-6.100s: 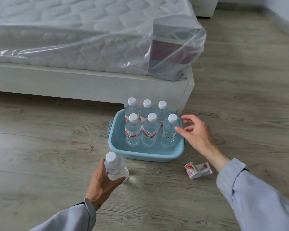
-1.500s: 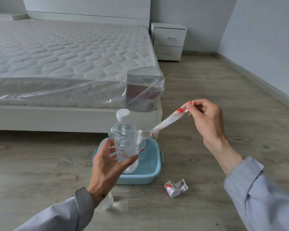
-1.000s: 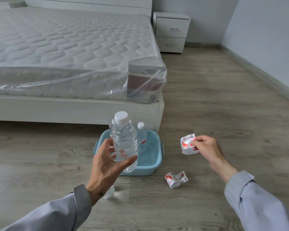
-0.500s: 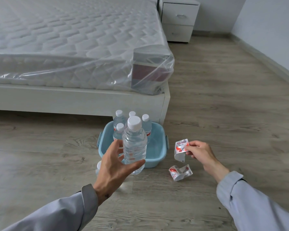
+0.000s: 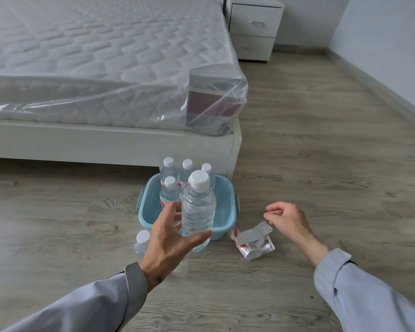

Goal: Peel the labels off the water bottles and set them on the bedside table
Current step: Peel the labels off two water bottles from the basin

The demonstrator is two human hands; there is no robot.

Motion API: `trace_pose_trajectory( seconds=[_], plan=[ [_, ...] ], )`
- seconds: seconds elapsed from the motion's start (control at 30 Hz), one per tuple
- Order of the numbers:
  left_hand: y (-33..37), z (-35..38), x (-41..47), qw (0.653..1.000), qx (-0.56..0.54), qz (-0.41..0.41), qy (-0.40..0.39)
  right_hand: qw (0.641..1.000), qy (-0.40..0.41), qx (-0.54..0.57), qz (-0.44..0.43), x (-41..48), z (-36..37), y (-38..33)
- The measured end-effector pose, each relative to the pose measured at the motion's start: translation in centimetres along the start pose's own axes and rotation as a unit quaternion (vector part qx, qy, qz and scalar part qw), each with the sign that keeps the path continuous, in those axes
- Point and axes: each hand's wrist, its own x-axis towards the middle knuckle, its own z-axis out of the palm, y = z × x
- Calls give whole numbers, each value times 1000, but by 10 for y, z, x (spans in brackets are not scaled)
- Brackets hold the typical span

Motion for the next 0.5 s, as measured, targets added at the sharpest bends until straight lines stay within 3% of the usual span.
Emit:
trace_pose_trajectory(
  seconds=[0.13, 0.27, 0.5],
  plan=[
    [4, 4, -1, 1000, -7, 5, -6, 999, -23, 26, -27, -14, -2, -12],
    [2, 8, -2, 1000, -9, 0, -8, 989, -104, 33, -102, -37, 2, -46],
    [-3, 9, -3, 998, -58, -14, -4, 938, -242, 71, -240, -71, 27, -93]
  ],
)
